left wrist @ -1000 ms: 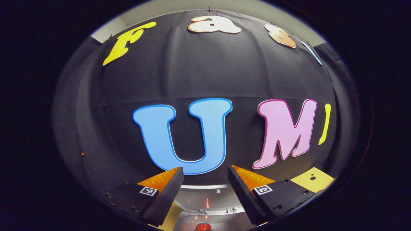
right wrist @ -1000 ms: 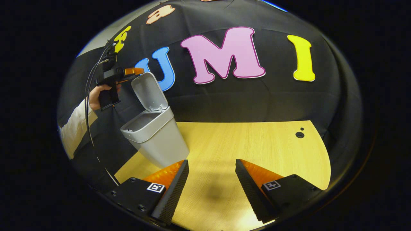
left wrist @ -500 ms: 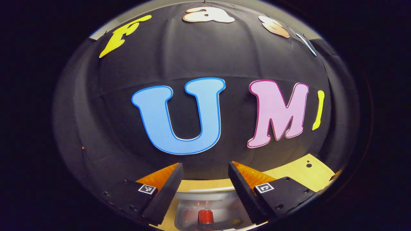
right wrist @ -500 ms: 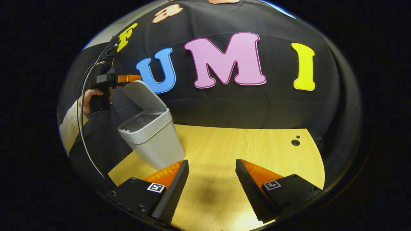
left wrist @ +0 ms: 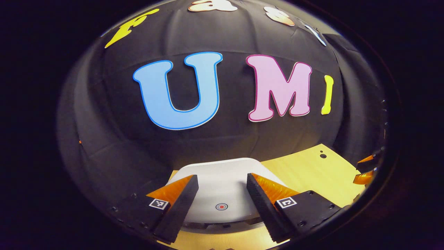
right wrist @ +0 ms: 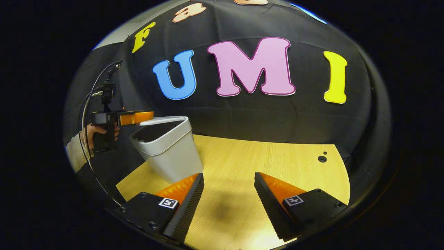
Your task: Press the lid of the desktop garbage bin to open it, pick up the crumpled paper on the desktop and throw it into the bin, then pick up the pop can on the desktop and drop it into the bin, and finally close the garbage bin lid.
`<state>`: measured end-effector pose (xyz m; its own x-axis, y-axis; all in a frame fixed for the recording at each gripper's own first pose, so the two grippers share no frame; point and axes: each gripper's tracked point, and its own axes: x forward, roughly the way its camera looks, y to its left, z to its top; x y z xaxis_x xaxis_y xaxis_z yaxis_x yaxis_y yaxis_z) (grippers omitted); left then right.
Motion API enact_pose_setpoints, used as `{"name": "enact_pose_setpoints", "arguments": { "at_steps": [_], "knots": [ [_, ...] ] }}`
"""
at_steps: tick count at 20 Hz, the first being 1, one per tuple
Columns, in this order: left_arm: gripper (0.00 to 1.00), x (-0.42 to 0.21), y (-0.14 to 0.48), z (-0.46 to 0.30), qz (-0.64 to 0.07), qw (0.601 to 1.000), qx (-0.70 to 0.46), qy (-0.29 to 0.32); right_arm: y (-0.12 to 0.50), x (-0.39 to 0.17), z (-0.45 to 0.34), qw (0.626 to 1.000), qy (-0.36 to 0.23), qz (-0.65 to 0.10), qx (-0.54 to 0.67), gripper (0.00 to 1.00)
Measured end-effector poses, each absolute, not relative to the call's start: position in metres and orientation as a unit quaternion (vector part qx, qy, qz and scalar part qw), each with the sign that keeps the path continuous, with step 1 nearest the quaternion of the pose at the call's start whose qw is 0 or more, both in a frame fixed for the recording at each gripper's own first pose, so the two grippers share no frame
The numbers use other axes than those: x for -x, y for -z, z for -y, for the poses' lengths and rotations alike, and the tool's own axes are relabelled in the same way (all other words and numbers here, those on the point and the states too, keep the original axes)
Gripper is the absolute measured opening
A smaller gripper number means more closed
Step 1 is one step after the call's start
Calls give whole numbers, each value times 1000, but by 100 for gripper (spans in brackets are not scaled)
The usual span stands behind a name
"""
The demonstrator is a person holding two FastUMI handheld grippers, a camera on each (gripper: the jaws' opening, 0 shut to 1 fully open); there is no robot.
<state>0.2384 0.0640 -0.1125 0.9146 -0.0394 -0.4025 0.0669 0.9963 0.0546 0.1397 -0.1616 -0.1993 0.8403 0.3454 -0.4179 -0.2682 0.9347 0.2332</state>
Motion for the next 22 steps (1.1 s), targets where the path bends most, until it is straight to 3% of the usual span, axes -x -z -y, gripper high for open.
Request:
{"name": "enact_pose_setpoints", "arguments": {
  "at_steps": [3, 5, 6, 8, 13, 19, 22],
  "knots": [
    [96, -225, 144, -59, -221, 971, -74, 42, 202, -136, 159, 955, -161, -235, -87, 94],
    [95, -232, 139, -54, -165, 982, -75, 53, 204, -135, 159, 954, -158, -237, -91, 94],
    [88, -231, 142, -53, -160, 985, -47, 52, 204, -133, 159, 954, -158, -237, -92, 94],
    [87, -229, 143, -53, -162, 985, -8, 56, 203, -129, 161, 955, -157, -236, -87, 94],
    [87, -230, 135, -51, -151, 986, -40, 57, 197, -122, 164, 957, -155, -232, -81, 94],
    [94, -227, 86, -45, -94, 994, -31, 46, 167, -117, 167, 964, -156, -203, -70, 94],
    [98, -227, 97, -51, -125, 991, -35, 36, 152, -117, 165, 966, -162, -186, -77, 94]
  ]
}}
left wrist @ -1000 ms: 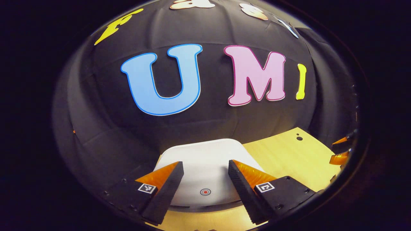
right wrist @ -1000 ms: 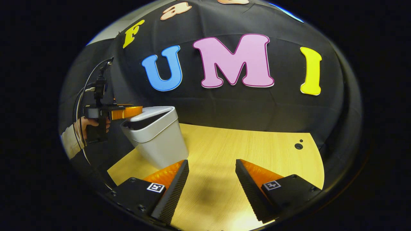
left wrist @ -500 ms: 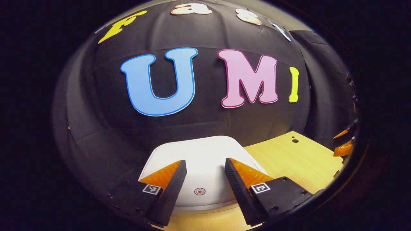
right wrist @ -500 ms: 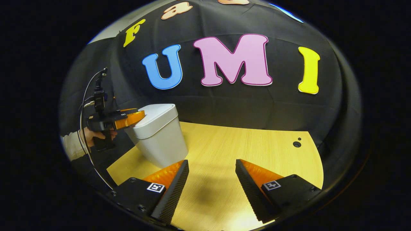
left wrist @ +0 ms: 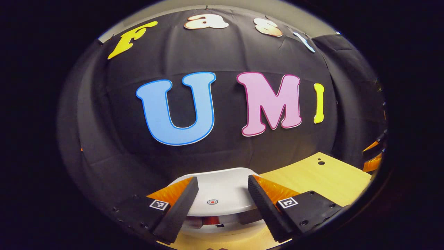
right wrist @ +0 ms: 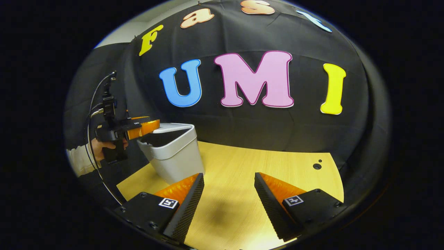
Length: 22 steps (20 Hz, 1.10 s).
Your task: Press the lid of the desktop garbage bin to open it, pick up the crumpled paper on the desktop and throw it into the bin, then pick up the pop can on the desktop and drop it into the bin, and finally close the garbage bin lid.
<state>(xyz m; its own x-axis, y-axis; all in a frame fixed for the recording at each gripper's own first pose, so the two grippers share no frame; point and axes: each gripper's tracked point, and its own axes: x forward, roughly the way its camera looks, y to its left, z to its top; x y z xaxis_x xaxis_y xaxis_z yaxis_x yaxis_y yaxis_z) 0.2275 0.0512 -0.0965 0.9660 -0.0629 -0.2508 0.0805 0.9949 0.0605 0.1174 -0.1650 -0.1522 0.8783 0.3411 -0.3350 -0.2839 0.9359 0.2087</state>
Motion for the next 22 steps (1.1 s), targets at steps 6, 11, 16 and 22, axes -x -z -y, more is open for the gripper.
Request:
{"name": "enact_pose_setpoints", "arguments": {
  "at_steps": [6, 11, 16, 22],
  "knots": [
    [98, -222, 99, -48, -137, 990, -28, 31, 144, -111, 174, 969, -159, -174, -73, 94],
    [99, -213, 114, -44, -156, 987, -38, 29, 143, -108, 181, 970, -156, -171, -70, 94],
    [99, -202, 125, -40, -168, 985, -31, 33, 145, -105, 183, 970, -156, -173, -70, 94],
    [100, -199, 136, -39, -185, 982, -15, 33, 142, -107, 179, 970, -159, -171, -67, 94]
  ]
}}
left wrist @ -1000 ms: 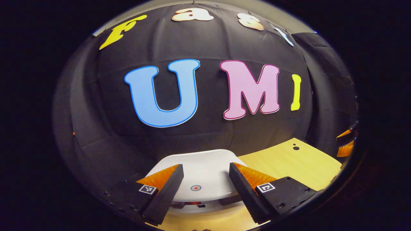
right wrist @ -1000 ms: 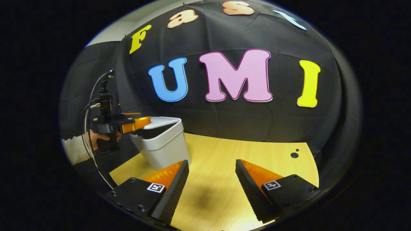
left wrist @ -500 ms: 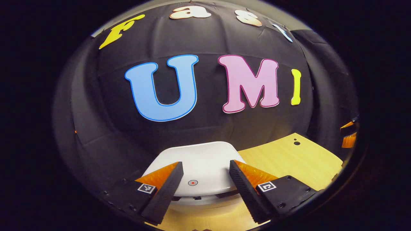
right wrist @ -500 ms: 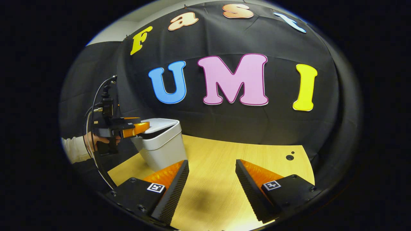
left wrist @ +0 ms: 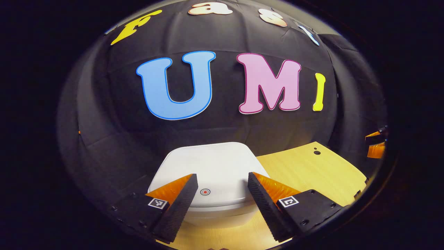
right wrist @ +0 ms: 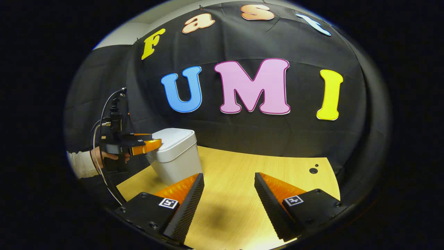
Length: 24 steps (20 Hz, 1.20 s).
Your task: Press the lid of the desktop garbage bin to open it, pick up the crumpled paper on the desktop and throw it into the bin, then pick up the pop can on the desktop and drop it into the bin, and finally close the garbage bin lid.
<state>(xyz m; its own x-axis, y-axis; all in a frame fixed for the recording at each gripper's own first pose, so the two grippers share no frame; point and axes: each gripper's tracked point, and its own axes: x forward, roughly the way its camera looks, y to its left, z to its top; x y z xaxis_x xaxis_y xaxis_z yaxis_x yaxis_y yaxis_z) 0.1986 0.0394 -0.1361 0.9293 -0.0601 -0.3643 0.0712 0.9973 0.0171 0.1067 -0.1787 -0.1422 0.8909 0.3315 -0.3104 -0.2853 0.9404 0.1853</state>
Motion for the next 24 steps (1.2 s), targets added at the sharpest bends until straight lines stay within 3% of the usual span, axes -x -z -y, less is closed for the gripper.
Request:
{"name": "enact_pose_setpoints", "arguments": {
  "at_steps": [16, 24],
  "knots": [
    [99, -215, 140, -33, -161, 985, -6, 57, 144, -101, 169, 969, -167, -174, -44, 94],
    [96, -199, 64, -18, -76, 996, -9, 36, 108, -101, 172, 979, -151, -132, -16, 95]
  ]
}}
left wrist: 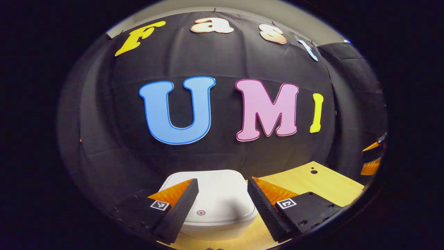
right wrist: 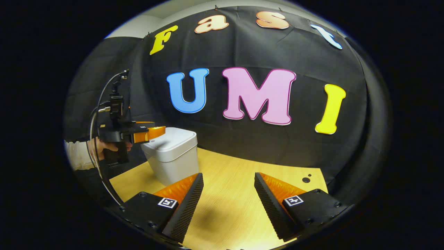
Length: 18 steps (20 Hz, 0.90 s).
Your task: Press the lid of the desktop garbage bin to open it, pick up the crumpled paper on the desktop and throw it into the bin, then pick up the pop can on the desktop and drop it into the bin, and finally close the garbage bin lid.
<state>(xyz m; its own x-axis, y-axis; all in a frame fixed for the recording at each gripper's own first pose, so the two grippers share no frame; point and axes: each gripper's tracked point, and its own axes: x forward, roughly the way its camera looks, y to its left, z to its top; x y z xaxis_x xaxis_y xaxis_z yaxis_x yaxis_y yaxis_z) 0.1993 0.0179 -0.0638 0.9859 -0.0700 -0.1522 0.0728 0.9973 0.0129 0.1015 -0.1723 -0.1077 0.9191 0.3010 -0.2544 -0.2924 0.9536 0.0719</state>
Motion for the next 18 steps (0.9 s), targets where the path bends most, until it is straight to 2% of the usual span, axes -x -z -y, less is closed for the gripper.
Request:
{"name": "enact_pose_setpoints", "arguments": {
  "at_steps": [5, 12, 18],
  "knots": [
    [96, -167, 43, 24, -68, 996, 13, 48, 67, -107, 178, 988, -135, -73, -23, 96],
    [96, -112, 15, 54, -38, 998, 48, 22, 48, -107, 195, 992, -126, -14, -20, 97],
    [96, -76, -13, 63, -1, 999, 33, 39, 28, -84, 187, 994, -104, 5, -25, 97]
  ]
}}
